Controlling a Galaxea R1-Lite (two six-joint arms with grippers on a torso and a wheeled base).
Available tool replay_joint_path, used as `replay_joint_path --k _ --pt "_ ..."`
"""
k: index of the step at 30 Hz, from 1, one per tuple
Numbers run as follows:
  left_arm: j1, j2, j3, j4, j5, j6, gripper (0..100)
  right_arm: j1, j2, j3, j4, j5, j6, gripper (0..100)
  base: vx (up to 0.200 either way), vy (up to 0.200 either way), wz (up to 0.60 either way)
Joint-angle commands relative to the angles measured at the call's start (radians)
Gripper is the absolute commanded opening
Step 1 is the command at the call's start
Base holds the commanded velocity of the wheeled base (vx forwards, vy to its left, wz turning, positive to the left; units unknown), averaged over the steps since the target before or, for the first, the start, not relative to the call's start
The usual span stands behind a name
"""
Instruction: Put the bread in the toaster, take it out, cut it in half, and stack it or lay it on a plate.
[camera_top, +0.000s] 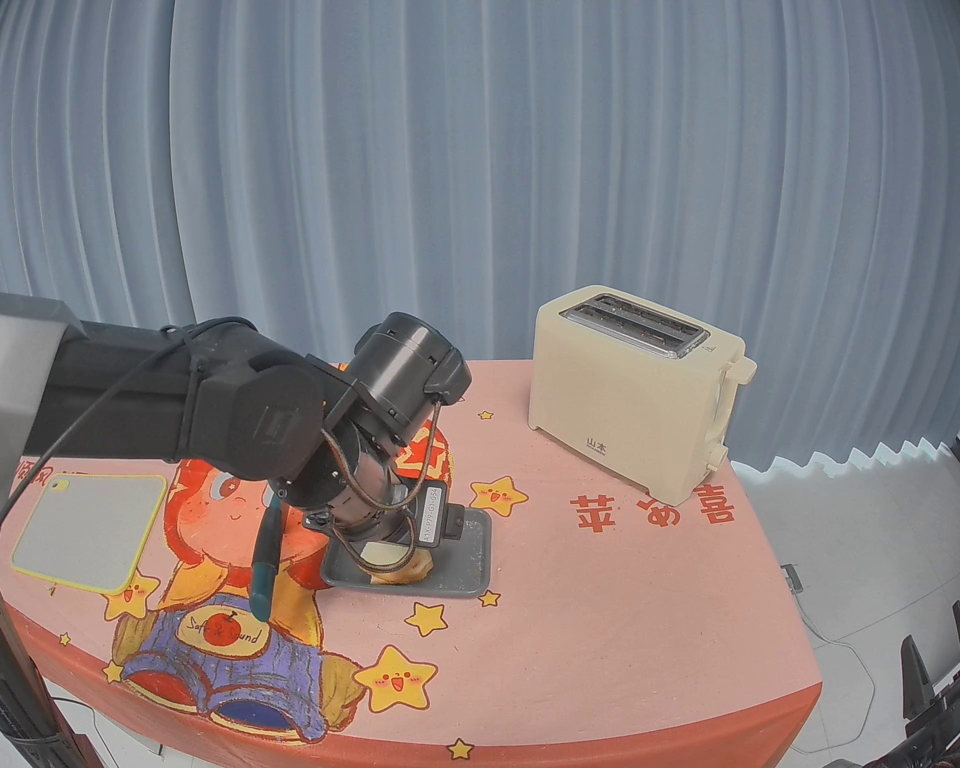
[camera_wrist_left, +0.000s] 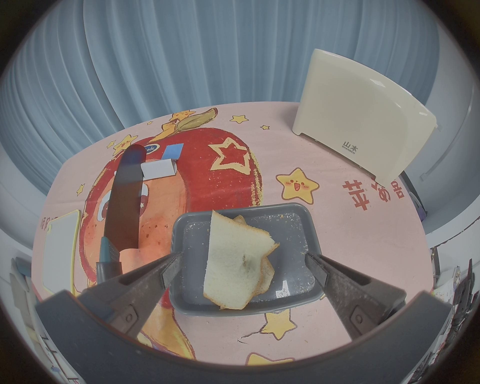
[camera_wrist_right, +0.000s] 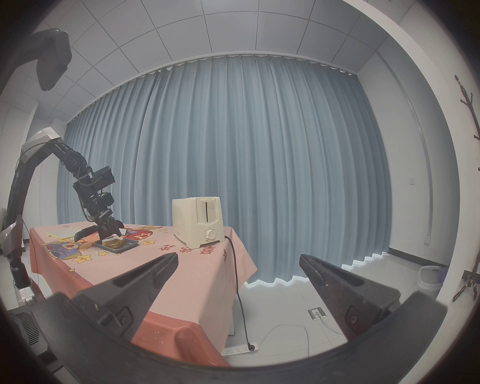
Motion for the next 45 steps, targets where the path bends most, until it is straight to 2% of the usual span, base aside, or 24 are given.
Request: replay_joint_path --k 1,12,18,30,35,39,42,43,45 --pt "0.000 -0.030 0.006 -0.004 0.001 -0.003 100 0.000 -0.017 0.018 0.000 0.000 0.000 100 0.000 0.000 0.00" --pt "0.009 -0.098 0.006 -0.002 0.001 0.000 100 0.000 -0.017 0.018 0.000 0.000 0.000 100 0.000 0.000 0.00" --pt "0.009 -0.122 0.009 -0.004 0.032 0.000 100 0.000 -0.017 0.018 0.000 0.000 0.000 100 0.000 0.000 0.00" --pt "0.011 -0.171 0.000 -0.002 0.035 0.006 100 0.000 -0.017 0.018 0.000 0.000 0.000 100 0.000 0.000 0.00" --pt "0.011 -0.202 -0.003 -0.005 0.068 0.009 100 0.000 -0.017 0.018 0.000 0.000 0.000 100 0.000 0.000 0.00" --pt "0.025 -0.216 -0.003 -0.005 0.075 0.012 100 0.000 -0.017 0.018 0.000 0.000 0.000 100 0.000 0.000 0.00" --pt "0.032 -0.227 -0.005 -0.005 0.075 0.017 100 0.000 -0.017 0.018 0.000 0.000 0.000 100 0.000 0.000 0.00" --pt "0.045 -0.239 -0.003 -0.010 0.075 0.037 100 0.000 -0.017 0.018 0.000 0.000 0.000 100 0.000 0.000 0.00" --pt "0.061 -0.247 -0.002 -0.017 0.076 0.049 100 0.000 -0.017 0.018 0.000 0.000 0.000 100 0.000 0.000 0.00"
